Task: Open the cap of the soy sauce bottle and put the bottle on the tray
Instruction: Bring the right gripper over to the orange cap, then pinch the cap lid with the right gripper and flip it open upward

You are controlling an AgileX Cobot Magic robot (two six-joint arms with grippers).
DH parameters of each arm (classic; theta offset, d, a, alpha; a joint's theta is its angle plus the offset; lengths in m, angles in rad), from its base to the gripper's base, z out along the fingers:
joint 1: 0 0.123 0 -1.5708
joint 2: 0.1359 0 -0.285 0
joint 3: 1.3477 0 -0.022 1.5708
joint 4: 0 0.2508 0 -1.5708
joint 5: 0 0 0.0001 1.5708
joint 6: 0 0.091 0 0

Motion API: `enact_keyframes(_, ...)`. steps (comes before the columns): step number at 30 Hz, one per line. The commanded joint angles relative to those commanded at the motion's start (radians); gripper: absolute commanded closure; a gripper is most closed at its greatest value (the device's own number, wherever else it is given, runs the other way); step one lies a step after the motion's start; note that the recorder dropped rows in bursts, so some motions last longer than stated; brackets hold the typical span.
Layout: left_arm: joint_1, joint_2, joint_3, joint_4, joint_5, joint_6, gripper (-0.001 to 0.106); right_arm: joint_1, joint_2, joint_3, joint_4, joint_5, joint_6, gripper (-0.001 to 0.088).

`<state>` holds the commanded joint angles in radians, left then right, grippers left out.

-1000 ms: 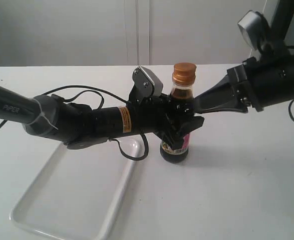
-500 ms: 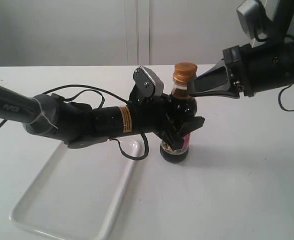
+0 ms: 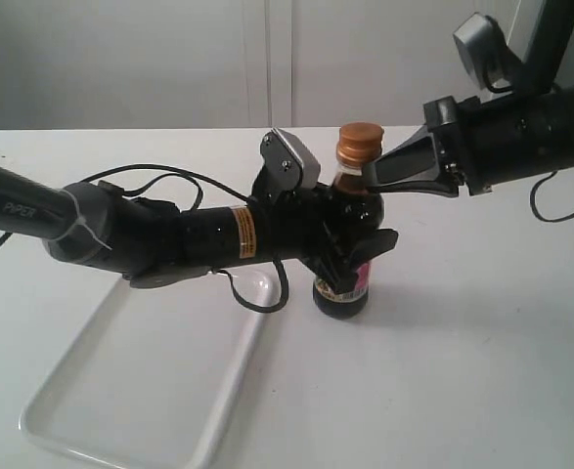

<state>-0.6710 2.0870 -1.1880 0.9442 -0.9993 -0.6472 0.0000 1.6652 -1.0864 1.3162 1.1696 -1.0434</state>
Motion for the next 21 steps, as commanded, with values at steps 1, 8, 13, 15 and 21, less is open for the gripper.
enact_keyframes(1, 0.0, 0.0, 0.0, 0.0, 0.0, 0.0, 0.105, 0.0, 0.002, 0.0, 0.003, -0.001, 0.0, 0.0868)
enact_keyframes(8, 0.0, 0.0, 0.0, 0.007, 0.0, 0.002, 0.105, 0.0, 0.002, 0.0, 0.003, 0.052, 0.0, 0.0868)
enact_keyframes(13, 0.0, 0.0, 0.0, 0.007, 0.0, 0.002, 0.105, 0.0, 0.002, 0.0, -0.002, 0.052, 0.0, 0.0868)
enact_keyframes(15, 0.0, 0.0, 0.0, 0.007, 0.0, 0.002, 0.105, 0.0, 0.002, 0.0, 0.014, 0.052, 0.0, 0.0868)
enact_keyframes(21, 0.0, 0.0, 0.0, 0.007, 0.0, 0.002, 0.105, 0.0, 0.002, 0.0, 0.034, 0.052, 0.0, 0.0868)
